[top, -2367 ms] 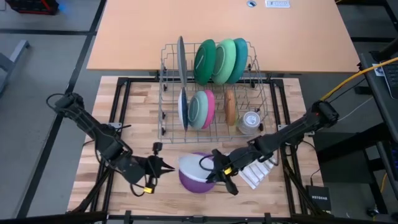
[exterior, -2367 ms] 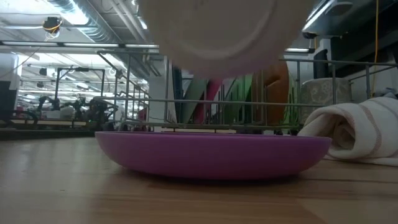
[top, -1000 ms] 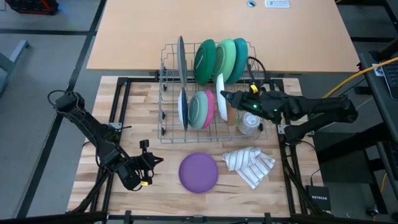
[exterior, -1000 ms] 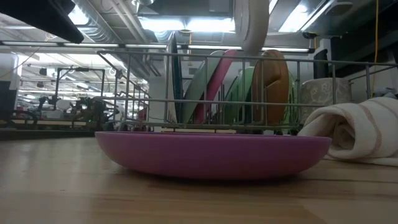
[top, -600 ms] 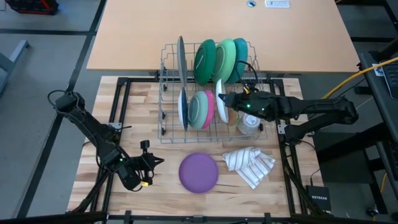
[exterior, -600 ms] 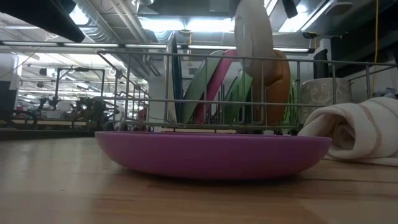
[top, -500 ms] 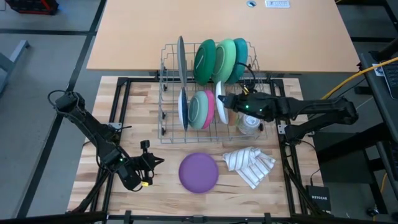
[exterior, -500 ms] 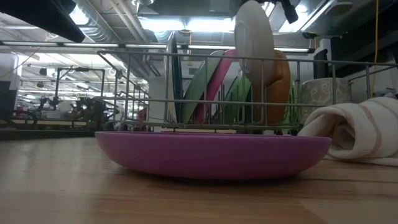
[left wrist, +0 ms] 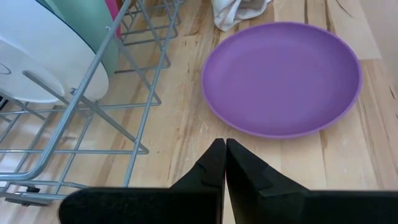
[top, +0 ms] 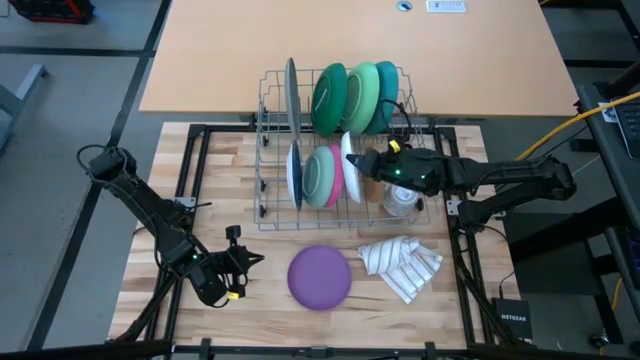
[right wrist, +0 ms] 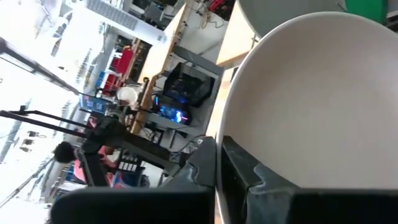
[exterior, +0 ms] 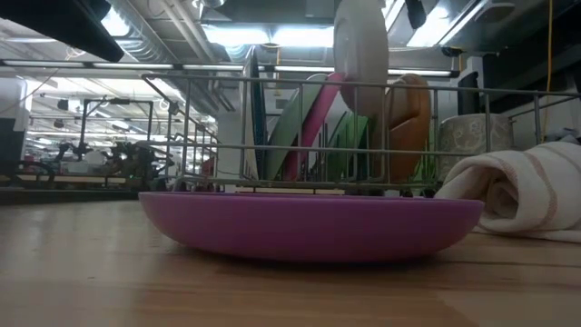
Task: Sort dishes
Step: Put the white plate in the dish rack
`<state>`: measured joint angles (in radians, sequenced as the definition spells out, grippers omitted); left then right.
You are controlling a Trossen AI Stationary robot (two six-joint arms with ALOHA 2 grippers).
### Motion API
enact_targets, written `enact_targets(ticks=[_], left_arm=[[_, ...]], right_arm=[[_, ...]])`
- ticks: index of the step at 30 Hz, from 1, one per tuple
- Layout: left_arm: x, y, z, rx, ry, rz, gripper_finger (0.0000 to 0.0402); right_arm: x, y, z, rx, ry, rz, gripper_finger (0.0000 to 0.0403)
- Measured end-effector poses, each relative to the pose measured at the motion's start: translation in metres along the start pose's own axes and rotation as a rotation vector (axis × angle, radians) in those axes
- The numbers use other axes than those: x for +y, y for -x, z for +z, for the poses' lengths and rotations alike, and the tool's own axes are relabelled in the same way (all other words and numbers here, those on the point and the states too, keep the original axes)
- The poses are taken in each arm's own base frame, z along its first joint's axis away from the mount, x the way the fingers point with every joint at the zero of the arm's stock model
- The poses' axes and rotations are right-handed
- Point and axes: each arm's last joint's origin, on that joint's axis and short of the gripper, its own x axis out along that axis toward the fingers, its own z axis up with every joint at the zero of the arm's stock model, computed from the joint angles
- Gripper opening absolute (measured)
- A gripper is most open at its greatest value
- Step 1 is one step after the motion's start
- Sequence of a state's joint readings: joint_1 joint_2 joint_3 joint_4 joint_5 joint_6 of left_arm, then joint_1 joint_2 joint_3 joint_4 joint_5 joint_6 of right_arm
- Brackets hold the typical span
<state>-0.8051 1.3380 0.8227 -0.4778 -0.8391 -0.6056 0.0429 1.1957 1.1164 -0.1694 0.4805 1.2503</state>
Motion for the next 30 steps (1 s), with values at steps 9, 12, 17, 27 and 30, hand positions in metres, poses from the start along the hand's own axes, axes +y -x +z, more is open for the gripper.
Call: enact_targets(ticks=[9,12,17,27,30], left_arm=[[0.0,0.0,0.0,0.0,0.001,0.0,0.0004],[0.0,0.0,0.0,-0.002,0.004,-0.002,0.0004],[-0.001,0.0,0.001,-0.01,0.013,-0.007,0.0004],[-0.001,0.0,0.002,-0.012,0.012,-0.009,0.0004],[-0.001,0.0,0.002,-0.012,0.012,-0.009,0.0004]], right_arm=[[-0.005,-0.002,-0.002,0.0,0.031,-0.052,0.0007],[-0.008,-0.006,-0.005,-0.009,0.042,-0.074,0.0007],[-0.013,-0.016,-0.007,-0.007,0.062,-0.103,0.0007],[-0.02,-0.025,-0.003,-0.015,0.073,-0.146,0.0007],[-0.021,-0.025,-0.002,-0.024,0.078,-0.159,0.0007]])
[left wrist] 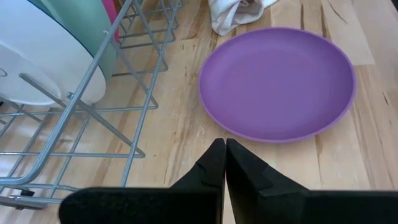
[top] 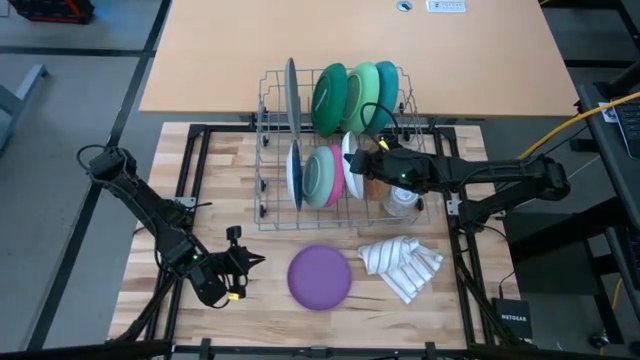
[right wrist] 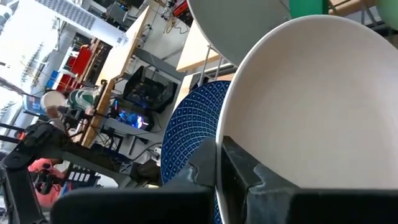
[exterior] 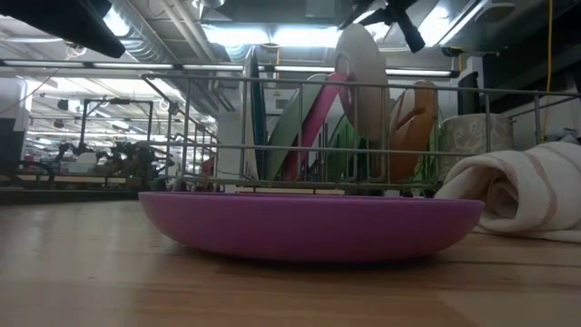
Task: Sort dishes
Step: Put the white plate in the dish rack
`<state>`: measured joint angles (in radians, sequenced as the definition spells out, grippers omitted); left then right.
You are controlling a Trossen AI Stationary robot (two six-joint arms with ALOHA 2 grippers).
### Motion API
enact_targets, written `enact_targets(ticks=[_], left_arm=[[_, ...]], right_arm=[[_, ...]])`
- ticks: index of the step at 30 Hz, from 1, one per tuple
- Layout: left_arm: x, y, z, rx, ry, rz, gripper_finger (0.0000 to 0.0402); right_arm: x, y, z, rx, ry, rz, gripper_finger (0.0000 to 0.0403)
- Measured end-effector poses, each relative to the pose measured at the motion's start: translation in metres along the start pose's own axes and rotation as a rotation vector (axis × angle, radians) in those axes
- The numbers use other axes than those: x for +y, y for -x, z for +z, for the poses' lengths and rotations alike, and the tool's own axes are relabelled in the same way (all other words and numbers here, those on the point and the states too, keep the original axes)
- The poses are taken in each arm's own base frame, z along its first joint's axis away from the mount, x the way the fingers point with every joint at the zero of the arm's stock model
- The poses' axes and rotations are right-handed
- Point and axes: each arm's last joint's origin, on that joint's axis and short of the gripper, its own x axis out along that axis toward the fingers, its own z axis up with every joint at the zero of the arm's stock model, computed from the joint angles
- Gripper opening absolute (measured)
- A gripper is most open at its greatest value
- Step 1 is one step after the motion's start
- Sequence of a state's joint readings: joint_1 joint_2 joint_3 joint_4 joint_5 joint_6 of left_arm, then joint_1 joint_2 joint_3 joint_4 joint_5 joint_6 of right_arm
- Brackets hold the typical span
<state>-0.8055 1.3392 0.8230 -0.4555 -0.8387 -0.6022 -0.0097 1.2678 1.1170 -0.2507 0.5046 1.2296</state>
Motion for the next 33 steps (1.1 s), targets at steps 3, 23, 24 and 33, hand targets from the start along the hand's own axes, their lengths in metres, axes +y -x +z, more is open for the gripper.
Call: enact_targets(ticks=[3,23,24,33], left_arm=[[0.0,0.0,0.0,0.0,0.0,0.0,0.0004],[0.0,0.0,0.0,0.0,0.0,0.0,0.0004],[0.0,0.0,0.0,0.0,0.0,0.0,0.0004],[0.0,0.0,0.0,0.0,0.0,0.0,0.0004]], right_arm=[[-0.002,0.0,0.0,-0.002,-0.01,-0.02,0.0007],[-0.028,0.005,-0.007,0.072,0.166,-0.267,0.0053],[-0.03,0.004,-0.009,0.081,0.175,-0.282,0.0053],[-0.034,0.006,-0.012,0.195,0.18,-0.295,0.0076]])
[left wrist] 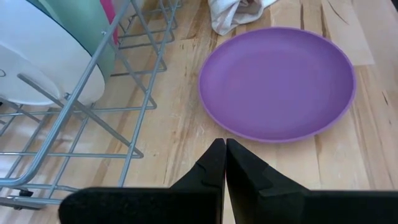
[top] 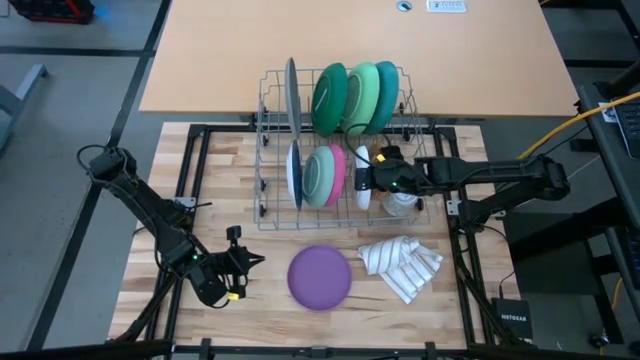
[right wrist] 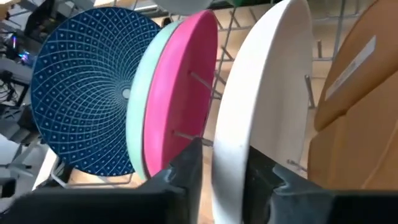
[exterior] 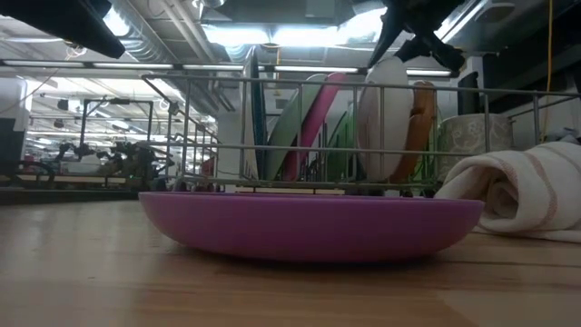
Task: Sort dishes
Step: Put the white plate in the dish rack, then put the violet plate in the dish rack
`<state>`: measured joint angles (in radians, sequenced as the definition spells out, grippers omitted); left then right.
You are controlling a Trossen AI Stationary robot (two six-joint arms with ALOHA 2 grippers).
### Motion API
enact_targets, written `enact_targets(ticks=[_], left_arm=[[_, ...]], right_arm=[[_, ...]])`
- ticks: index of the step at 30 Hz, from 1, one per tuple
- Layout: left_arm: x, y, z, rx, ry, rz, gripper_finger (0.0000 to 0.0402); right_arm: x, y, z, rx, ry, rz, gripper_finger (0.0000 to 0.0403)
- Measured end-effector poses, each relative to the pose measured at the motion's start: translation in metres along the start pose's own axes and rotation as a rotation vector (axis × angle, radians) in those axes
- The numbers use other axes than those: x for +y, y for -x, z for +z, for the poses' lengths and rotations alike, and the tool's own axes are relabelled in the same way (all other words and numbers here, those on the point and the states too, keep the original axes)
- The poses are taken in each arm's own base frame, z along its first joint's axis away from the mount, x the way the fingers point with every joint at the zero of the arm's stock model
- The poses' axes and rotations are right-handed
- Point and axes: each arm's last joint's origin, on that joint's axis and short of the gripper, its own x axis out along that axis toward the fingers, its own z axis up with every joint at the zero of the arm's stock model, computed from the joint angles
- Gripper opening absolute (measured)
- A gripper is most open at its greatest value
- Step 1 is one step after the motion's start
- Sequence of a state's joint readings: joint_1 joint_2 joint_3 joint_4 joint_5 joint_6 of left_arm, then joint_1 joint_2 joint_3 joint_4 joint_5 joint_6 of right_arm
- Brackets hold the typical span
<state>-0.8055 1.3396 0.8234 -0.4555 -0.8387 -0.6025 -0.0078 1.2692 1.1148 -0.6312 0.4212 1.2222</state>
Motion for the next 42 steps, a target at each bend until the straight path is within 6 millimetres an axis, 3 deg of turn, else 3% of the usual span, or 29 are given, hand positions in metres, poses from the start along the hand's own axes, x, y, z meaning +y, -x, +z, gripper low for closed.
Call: enact_targets(ticks=[12,20,30,35,42], left_arm=[[0.0,0.0,0.0,0.0,0.012,0.0,0.0004],[0.0,0.0,0.0,0.0,0.026,-0.001,0.0004],[0.0,0.0,0.0,0.0,0.027,-0.001,0.0004],[0.0,0.0,0.0,-0.002,0.03,-0.002,0.0004],[-0.002,0.0,0.002,-0.017,0.042,-0.013,0.0004]], right_arm=[[-0.004,0.001,-0.001,0.024,0.084,-0.034,0.0189],[-0.004,0.004,0.001,0.011,0.198,-0.053,0.0197],[0.007,0.047,0.024,0.089,0.303,-0.135,0.0197],[0.019,0.065,0.029,0.283,0.223,-0.005,0.0197],[0.051,0.075,-0.006,0.538,0.271,0.308,0.0197]])
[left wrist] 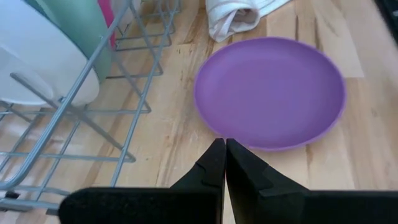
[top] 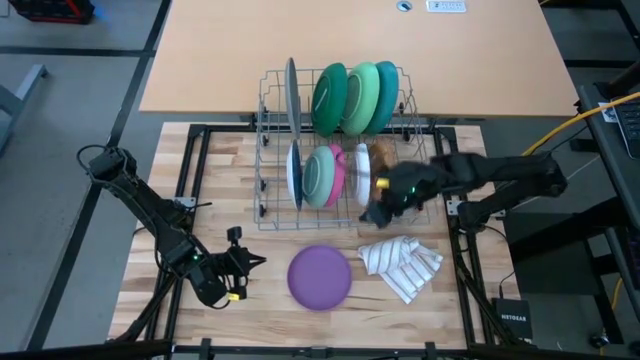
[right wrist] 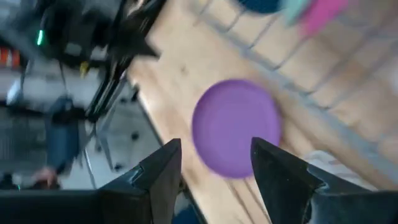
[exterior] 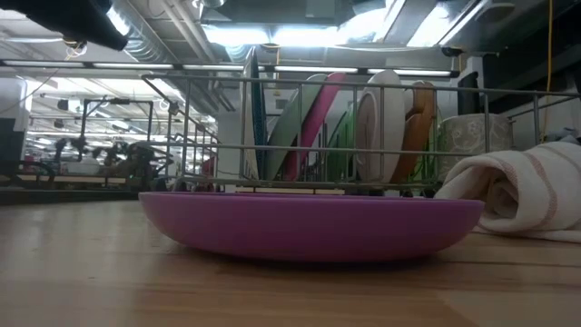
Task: Sort dishes
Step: Put the violet plate in the dish rack
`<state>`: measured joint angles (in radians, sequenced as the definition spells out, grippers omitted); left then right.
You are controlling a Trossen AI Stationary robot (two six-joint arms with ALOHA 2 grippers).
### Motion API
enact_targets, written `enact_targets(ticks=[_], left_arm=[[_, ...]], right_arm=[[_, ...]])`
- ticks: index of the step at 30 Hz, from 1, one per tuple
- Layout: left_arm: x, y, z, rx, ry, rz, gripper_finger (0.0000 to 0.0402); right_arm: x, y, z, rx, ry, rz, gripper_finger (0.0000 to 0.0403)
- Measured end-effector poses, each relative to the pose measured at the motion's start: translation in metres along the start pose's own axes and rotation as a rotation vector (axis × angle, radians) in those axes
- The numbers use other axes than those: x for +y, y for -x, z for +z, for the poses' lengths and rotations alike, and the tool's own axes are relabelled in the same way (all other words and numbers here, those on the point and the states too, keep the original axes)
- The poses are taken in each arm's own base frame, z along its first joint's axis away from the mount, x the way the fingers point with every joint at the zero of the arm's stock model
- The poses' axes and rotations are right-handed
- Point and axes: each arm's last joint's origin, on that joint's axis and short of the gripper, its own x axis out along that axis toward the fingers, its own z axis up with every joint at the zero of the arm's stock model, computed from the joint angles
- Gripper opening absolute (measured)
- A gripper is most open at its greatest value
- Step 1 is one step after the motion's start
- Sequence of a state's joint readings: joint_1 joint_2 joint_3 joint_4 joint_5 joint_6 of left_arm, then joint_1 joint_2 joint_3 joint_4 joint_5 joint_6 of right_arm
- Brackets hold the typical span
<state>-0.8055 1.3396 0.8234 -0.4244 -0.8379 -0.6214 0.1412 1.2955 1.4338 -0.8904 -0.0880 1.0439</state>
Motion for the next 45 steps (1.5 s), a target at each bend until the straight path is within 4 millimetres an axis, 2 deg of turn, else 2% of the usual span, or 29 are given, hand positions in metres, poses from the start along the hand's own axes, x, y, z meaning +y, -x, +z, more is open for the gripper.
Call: enact_targets(ticks=[5,11,19,24,28,33,45], left_arm=[[-0.002,0.0,0.002,-0.018,0.0,-0.013,0.0004],[-0.002,0.0,0.004,-0.028,0.019,-0.019,0.0004],[-0.004,0.0,0.006,-0.042,0.06,-0.029,0.0004],[-0.004,0.0,0.006,-0.042,0.058,-0.028,0.0004],[-0.004,0.0,0.006,-0.041,0.058,-0.029,0.0004],[-0.003,0.0,0.005,-0.04,0.056,-0.028,0.0004],[-0.003,0.0,0.005,-0.04,0.054,-0.027,0.0004]], right_arm=[[0.025,-0.031,-0.034,0.102,0.215,0.044,0.0197],[0.037,-0.093,-0.081,0.228,0.547,-0.05,0.0197],[0.018,-0.182,-0.133,0.375,0.884,-0.269,0.0197],[0.0,-0.22,-0.157,0.445,1.089,-0.371,0.0197],[-0.009,-0.235,-0.167,0.414,1.196,-0.466,0.0197],[-0.012,-0.241,-0.168,0.372,1.236,-0.519,0.0197],[0.001,-0.249,-0.17,0.377,1.331,-0.292,0.0197]])
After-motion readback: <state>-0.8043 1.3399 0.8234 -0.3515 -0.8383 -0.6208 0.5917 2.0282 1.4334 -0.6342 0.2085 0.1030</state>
